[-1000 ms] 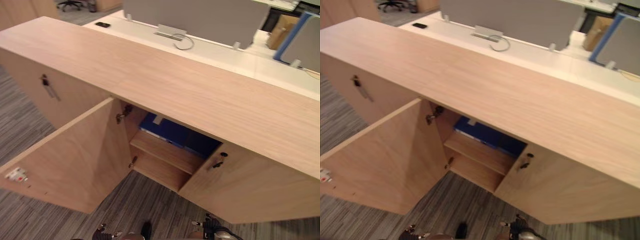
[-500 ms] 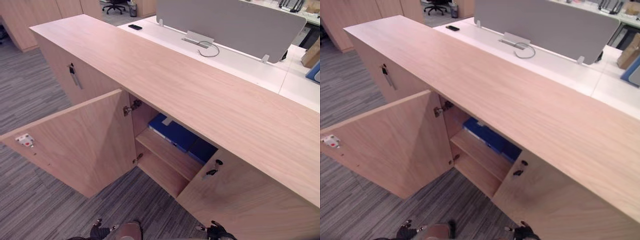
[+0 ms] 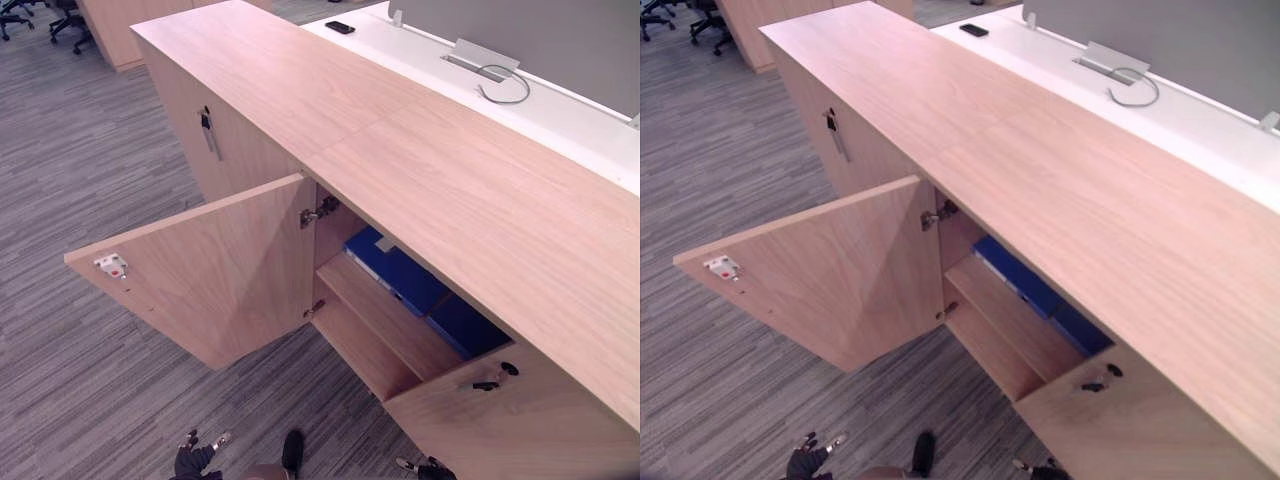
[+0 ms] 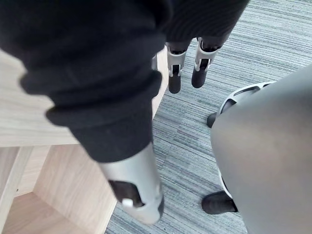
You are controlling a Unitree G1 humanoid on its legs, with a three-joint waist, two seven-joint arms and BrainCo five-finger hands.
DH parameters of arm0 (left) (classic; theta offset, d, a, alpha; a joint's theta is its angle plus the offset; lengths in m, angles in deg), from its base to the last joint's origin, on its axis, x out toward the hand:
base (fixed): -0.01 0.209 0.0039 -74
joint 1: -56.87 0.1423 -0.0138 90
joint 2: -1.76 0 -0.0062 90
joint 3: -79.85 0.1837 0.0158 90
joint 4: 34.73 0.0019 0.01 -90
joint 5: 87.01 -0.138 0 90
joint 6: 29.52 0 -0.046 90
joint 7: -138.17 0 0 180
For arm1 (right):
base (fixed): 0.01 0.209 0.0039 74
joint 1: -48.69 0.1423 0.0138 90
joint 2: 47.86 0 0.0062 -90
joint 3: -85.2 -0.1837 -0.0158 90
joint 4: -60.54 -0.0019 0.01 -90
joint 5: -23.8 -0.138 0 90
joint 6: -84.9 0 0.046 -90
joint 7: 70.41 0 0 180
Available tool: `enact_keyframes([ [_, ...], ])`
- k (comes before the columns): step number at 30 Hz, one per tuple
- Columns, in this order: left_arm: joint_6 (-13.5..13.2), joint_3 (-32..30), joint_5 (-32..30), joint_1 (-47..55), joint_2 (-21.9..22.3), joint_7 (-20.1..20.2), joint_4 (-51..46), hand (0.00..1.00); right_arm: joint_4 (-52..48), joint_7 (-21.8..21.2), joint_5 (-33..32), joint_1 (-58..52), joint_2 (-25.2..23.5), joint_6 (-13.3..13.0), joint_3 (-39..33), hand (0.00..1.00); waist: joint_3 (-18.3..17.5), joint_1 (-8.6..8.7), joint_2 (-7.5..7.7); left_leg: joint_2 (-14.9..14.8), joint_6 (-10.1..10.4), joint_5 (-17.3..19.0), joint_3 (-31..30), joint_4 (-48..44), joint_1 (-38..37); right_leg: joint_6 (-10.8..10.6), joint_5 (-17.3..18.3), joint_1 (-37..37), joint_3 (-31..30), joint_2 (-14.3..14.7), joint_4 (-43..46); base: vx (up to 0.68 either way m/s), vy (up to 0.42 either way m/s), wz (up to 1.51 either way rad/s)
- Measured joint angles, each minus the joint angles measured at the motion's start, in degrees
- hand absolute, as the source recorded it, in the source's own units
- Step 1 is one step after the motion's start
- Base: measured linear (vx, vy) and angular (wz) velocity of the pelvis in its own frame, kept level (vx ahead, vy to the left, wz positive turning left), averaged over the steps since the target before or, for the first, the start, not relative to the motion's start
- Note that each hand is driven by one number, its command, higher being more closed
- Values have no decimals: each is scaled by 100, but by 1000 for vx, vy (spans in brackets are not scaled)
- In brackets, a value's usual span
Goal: Walk over to the cabinet, pick up the folder, carry it to the office cabinet, place the folder inside the office cabinet, then close the office cabinet door
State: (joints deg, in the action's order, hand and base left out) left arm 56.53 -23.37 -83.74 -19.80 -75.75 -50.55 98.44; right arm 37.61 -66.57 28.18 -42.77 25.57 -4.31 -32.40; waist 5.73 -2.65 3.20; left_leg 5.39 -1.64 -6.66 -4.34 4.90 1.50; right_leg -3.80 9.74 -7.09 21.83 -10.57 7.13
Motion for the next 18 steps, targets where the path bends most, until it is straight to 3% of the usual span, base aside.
enact_keyframes([
  [5, -2, -235, 189, 46, 20, 39, -885, 0, -155, -3, -40, -28, -110, 3, -39, 0, -7, 2, -5, -38, 4, -2, 17, 13, -67, -10, -29, -80, -4, 45, -33, -19, -61, -2],
  [10, 5, -841, 207, -19, -51, 8, -1518, 0, -303, -9, -39, -108, -142, 12, -28, 0, -9, 26, -28, -117, 63, 18, 140, 50, -162, -26, -41, -111, -41, 94, -72, -97, -50, -16],
  [14, 138, -1383, 121, -230, -329, -101, -1481, 0, -432, -117, -23, -221, -143, 24, 19, 0, -78, 59, -73, -225, 55, 46, 339, 51, -173, 10, -49, -102, -186, 200, -259, -93, -32, -23],
  [18, 315, -2029, 101, -826, -1073, -102, -246, 0, -427, -243, 101, -235, -48, 112, 19, 0, -107, 137, -74, -347, 117, 58, 479, 51, -193, 113, -118, -139, -347, 309, -467, -28, -35, -19],
])
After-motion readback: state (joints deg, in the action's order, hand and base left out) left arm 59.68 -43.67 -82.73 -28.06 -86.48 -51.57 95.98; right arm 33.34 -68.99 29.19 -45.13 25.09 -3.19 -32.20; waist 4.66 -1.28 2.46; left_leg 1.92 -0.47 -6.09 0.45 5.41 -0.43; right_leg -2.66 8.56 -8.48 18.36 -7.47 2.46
